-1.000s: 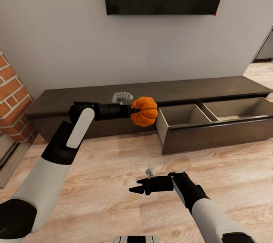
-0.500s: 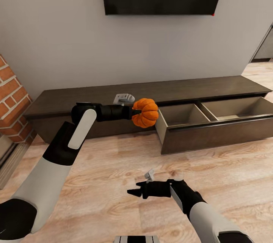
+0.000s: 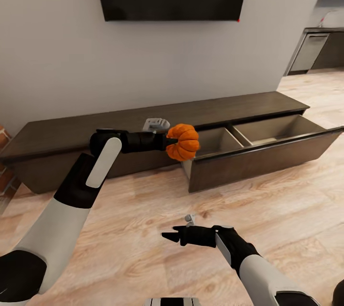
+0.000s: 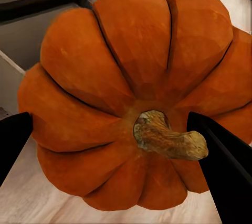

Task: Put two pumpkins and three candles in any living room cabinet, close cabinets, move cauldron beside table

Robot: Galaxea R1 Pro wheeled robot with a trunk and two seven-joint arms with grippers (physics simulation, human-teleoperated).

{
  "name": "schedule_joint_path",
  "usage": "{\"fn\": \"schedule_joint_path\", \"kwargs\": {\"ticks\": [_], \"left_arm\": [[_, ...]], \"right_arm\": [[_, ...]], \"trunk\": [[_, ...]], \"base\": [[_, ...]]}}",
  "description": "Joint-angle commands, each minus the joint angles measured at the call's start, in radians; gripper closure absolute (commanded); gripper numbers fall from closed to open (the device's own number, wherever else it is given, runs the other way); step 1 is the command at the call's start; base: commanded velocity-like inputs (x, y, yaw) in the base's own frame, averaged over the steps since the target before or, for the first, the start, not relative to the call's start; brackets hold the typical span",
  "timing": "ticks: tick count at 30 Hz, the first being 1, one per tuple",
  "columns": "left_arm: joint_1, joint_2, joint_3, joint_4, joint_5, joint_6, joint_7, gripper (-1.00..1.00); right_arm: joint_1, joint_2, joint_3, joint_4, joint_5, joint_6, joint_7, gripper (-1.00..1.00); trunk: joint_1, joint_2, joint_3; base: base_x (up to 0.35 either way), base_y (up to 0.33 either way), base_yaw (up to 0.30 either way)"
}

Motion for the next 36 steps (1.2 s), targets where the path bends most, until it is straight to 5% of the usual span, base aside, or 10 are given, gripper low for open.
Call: {"fn": "schedule_joint_path", "kwargs": {"ticks": [1, 10, 13, 15, 19, 20, 36], "left_arm": [[-0.001, 0.001, -0.001, -0.001, -0.006, 0.002, -0.010, 1.00], [-0.001, 0.000, -0.010, -0.003, -0.026, 0.001, 0.012, 1.00], [-0.001, -0.011, -0.041, 0.001, -0.135, 0.003, 0.091, 1.00], [-0.001, -0.051, -0.048, 0.017, -0.216, 0.007, 0.133, 1.00], [-0.001, -0.105, -0.040, 0.045, -0.369, 0.010, 0.151, 1.00], [-0.001, -0.106, -0.037, 0.045, -0.382, 0.010, 0.150, 1.00], [-0.001, -0.107, -0.032, 0.038, -0.397, 0.006, 0.144, 1.00]], "right_arm": [[0.000, 0.001, -0.005, -0.001, 0.006, 0.007, 0.001, -1.00], [0.000, 0.001, -0.006, -0.001, 0.005, 0.002, -0.016, -1.00], [0.000, 0.001, -0.007, -0.001, 0.005, -0.002, -0.038, -1.00], [0.000, 0.001, -0.008, 0.000, 0.004, -0.003, -0.058, -1.00], [0.000, -0.001, -0.010, 0.000, 0.002, -0.003, -0.076, -1.00], [0.000, -0.002, -0.011, 0.000, 0.002, -0.003, -0.077, -1.00], [0.000, -0.001, -0.071, 0.000, 0.005, -0.007, -0.079, -1.00]], "trunk": [[0.000, 0.000, 0.000], [0.000, 0.000, 0.006], [0.000, 0.000, 0.007], [0.000, 0.000, 0.007], [0.000, 0.000, 0.007], [0.000, 0.000, 0.007], [0.000, 0.000, 0.007]], "base": [[0.000, 0.000, -0.296], [0.000, 0.000, -0.284], [0.000, 0.000, -0.115], [0.000, 0.000, -0.028], [0.000, 0.000, -0.007], [0.000, 0.000, -0.001], [0.055, 0.032, 0.000]]}}
